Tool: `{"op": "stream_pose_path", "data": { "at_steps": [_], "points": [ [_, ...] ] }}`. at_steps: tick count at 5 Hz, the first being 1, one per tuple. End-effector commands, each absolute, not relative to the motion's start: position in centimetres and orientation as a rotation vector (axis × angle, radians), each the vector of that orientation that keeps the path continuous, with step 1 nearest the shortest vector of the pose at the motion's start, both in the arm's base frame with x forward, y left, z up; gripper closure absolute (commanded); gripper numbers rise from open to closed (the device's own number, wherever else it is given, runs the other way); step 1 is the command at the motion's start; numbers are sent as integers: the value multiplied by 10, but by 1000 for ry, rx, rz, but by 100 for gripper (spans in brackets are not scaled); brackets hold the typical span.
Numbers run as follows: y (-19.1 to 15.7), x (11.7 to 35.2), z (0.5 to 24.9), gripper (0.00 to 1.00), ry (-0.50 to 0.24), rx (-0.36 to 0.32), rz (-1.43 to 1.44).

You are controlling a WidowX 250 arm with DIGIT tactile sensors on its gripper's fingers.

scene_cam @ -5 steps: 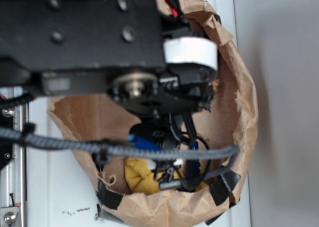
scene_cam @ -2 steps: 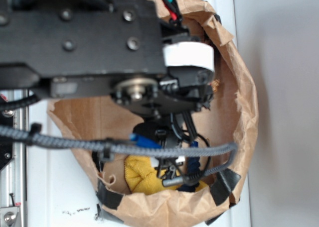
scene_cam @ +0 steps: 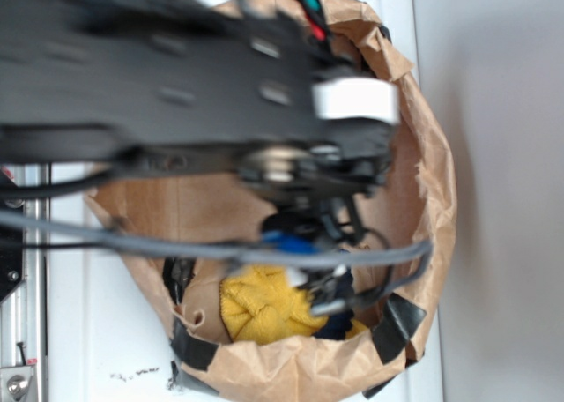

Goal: Grab the shell.

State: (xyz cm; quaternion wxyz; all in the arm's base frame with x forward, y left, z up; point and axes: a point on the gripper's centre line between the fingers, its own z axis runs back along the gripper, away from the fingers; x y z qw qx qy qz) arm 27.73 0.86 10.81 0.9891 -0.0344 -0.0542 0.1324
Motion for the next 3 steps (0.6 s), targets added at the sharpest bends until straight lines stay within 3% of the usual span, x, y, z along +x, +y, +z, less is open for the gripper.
{"op": "stream_pose_path", "data": {
  "at_steps": [1,2,3],
  "points": [
    [32,285,107,0,-237,-102,496],
    [44,283,100,0,-297,-232,615],
    [52,289,90,0,-324,-297,622]
  ]
}}
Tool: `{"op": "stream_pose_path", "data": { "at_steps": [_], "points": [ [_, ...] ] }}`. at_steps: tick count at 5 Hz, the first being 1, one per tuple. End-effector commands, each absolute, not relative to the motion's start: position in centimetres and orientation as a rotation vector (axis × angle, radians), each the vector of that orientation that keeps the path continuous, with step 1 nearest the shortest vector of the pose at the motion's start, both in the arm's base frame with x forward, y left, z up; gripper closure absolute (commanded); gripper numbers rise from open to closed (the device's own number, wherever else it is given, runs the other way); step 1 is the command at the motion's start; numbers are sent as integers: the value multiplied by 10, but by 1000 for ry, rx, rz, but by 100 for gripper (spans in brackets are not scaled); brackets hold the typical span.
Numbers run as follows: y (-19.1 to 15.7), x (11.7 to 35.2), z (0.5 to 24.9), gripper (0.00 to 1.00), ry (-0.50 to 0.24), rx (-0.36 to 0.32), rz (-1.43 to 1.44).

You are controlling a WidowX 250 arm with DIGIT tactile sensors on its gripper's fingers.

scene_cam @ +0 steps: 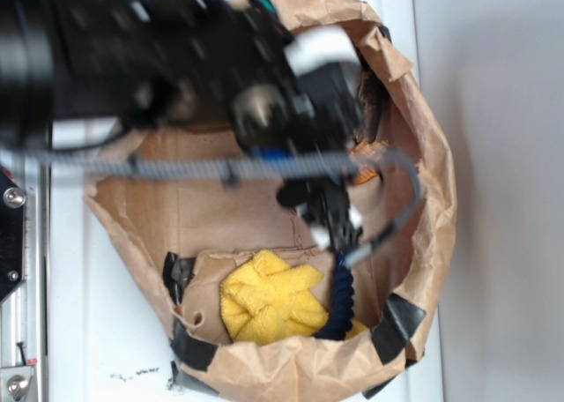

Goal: Grab the shell.

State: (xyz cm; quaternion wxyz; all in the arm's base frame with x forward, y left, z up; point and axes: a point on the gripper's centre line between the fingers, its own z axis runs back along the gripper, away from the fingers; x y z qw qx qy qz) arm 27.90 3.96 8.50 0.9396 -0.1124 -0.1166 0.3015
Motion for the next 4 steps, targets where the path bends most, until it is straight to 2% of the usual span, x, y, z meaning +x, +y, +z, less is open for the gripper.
{"op": "stream_pose_path", "data": {
  "at_steps": [1,2,3,4],
  "points": [
    [46,307,77,0,-309,-245,625],
    [41,320,68,0,-305,-198,638],
    [35,326,61,0,-308,-181,617],
    [25,327,51,0,-352,-119,565]
  ]
}}
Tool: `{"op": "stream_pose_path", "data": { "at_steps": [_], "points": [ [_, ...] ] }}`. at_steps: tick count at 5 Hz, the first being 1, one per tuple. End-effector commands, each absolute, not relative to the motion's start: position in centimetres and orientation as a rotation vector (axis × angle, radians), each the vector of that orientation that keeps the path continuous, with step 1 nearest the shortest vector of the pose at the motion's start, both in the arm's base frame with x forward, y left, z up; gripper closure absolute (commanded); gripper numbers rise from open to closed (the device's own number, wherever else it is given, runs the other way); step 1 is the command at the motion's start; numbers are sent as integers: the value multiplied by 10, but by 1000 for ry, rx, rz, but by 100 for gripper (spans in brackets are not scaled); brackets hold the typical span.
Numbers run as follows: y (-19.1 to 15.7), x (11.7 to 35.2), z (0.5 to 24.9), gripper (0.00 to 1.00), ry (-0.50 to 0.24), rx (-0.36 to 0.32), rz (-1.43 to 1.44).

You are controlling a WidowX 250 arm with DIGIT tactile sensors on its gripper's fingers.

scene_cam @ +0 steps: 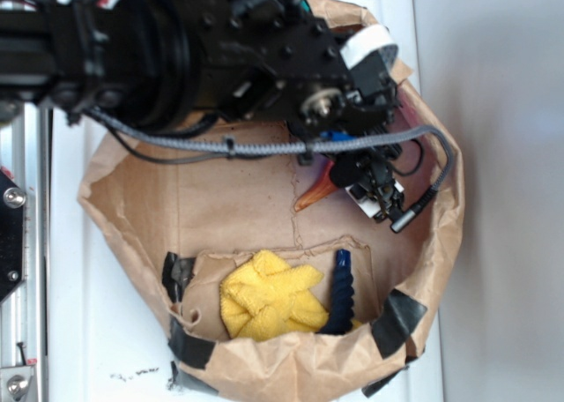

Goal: Grab the shell.

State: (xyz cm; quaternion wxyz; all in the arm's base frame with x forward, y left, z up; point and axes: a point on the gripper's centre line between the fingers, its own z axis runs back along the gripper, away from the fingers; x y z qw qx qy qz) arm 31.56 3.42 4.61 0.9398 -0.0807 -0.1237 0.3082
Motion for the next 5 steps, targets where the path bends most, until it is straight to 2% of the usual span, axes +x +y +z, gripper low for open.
{"op": "stream_pose_path", "data": {
  "at_steps": [1,2,3,5],
  "points": [
    [20,326,43,0,-340,-95,533],
    [16,323,36,21,-330,-66,529],
    [15,318,25,100,-326,-33,521],
    [15,309,27,100,-355,-31,496]
  ]
}}
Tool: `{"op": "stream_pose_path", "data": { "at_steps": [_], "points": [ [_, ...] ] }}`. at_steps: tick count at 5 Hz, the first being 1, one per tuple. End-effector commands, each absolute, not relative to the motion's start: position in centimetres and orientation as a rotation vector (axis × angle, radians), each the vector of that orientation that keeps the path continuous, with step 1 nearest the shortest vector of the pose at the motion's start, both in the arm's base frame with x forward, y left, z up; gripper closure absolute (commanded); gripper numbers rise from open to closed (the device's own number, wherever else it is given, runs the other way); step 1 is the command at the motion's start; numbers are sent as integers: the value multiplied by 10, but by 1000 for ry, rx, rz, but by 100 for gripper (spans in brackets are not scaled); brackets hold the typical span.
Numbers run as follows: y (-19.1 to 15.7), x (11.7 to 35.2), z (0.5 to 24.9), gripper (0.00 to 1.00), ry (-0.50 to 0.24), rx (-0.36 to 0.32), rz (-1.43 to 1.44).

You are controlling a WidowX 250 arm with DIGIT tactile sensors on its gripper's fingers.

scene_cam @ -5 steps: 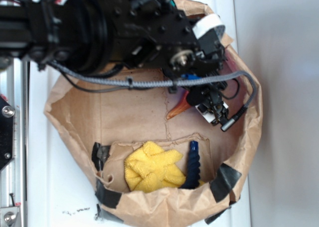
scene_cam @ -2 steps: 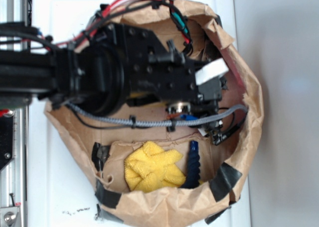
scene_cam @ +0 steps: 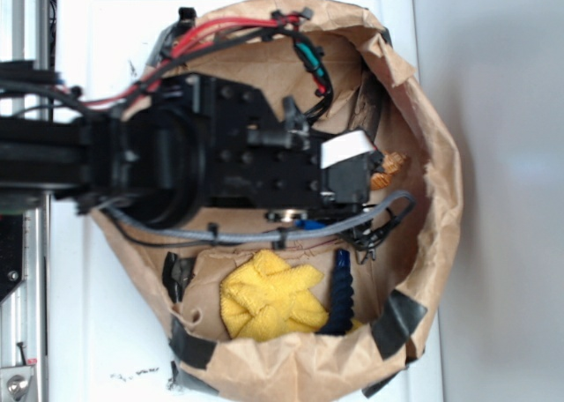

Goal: Grab the shell.

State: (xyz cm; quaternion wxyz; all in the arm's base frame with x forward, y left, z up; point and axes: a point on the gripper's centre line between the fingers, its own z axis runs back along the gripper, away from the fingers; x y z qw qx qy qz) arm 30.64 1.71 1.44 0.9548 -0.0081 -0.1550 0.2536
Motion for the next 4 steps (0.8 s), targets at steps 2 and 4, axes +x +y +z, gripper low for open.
{"op": "stream_pose_path", "data": {
  "at_steps": [2,4],
  "points": [
    [14,297,78,100,-352,-160,502],
    [19,286,129,100,-342,-199,501]
  ]
}}
